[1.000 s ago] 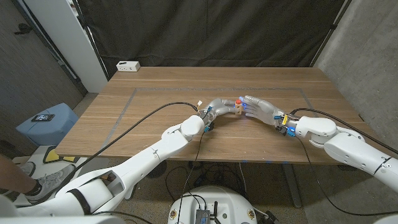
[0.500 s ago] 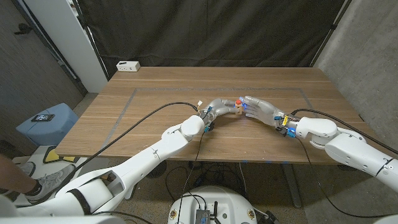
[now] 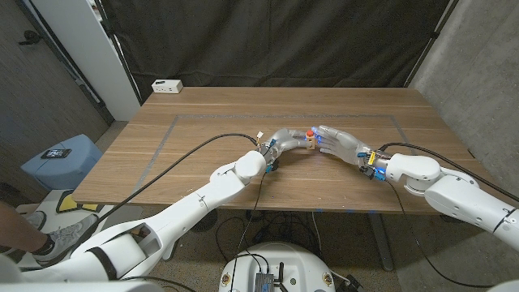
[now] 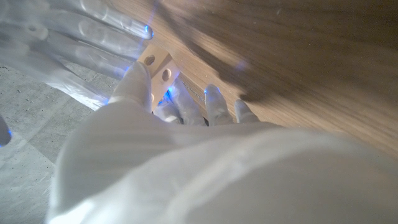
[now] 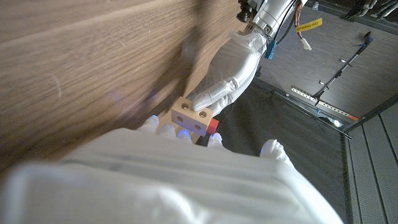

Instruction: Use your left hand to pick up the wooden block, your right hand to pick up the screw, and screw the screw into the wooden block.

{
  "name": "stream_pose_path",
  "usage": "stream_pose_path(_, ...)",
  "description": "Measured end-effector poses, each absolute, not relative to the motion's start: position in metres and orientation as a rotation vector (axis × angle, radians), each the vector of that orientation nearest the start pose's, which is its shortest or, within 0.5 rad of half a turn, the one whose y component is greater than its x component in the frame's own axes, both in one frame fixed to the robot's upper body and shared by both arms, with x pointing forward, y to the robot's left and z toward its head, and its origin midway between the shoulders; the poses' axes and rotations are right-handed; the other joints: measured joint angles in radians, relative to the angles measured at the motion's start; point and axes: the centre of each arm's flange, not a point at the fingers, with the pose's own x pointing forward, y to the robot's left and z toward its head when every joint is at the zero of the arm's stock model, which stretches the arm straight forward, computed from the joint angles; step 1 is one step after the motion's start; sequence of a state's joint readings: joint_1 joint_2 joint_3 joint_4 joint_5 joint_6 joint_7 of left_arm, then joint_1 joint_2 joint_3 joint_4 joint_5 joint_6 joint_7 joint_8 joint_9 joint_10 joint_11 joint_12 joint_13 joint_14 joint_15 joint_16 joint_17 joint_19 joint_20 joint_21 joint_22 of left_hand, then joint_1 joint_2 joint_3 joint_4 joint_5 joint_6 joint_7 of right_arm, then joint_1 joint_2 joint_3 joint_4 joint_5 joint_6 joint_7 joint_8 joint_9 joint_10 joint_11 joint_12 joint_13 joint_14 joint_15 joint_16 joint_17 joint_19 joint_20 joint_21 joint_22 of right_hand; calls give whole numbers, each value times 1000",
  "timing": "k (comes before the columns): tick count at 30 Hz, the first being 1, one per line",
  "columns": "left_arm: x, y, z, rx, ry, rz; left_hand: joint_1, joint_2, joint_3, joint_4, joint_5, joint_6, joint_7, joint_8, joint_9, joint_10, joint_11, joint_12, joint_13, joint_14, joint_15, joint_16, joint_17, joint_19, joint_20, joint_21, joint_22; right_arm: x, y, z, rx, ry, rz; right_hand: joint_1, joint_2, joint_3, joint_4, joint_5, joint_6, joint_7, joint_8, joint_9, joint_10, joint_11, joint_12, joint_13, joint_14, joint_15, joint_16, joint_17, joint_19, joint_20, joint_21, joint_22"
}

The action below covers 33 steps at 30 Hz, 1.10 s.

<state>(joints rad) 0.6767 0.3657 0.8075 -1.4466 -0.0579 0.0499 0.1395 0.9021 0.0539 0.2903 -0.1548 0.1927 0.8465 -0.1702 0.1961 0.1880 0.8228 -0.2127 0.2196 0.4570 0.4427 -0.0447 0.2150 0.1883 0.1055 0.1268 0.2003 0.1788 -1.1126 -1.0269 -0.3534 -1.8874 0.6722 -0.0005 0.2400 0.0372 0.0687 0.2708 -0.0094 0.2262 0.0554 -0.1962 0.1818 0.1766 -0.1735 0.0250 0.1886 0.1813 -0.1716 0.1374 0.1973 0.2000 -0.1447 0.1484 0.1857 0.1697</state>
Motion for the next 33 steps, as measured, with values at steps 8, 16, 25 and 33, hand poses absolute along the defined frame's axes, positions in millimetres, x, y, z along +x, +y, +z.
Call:
stream_pose_path(8,632,41,-47,616,-552,-399,0,2,-1,-1,-1,-4,0,0,0,0,0,-1,2,0,0,0,0,0,0,0,0,532,-265,-56,-439,-342,630,0,0,0,0,0,10,-1,3,2,0,0,0,0,0,0,0,0,0,0,0,0)
stream_pose_path(16,631,43,-47,615,-553,-398,0,2,-1,-1,-1,-6,2,0,1,0,0,-1,5,0,0,0,0,0,0,0,0,529,-263,-58,-436,-338,632,0,0,0,0,0,13,2,7,0,0,0,0,0,0,0,0,0,4,-4,0,0)
stream_pose_path(25,630,45,-46,617,-558,-399,0,2,-3,-3,-1,-8,1,0,1,0,0,-1,5,0,0,0,0,0,0,0,0,526,-261,-58,-431,-346,626,0,0,0,0,0,13,1,7,0,0,0,0,0,0,0,0,0,4,-4,0,0)
stream_pose_path(33,631,49,-45,619,-562,-395,0,2,-1,-1,-1,-7,-1,0,1,0,0,-1,4,0,0,0,0,0,0,0,0,524,-261,-54,-429,-364,614,6,6,0,0,0,18,-4,7,0,0,0,0,0,0,0,0,0,4,-4,0,0)
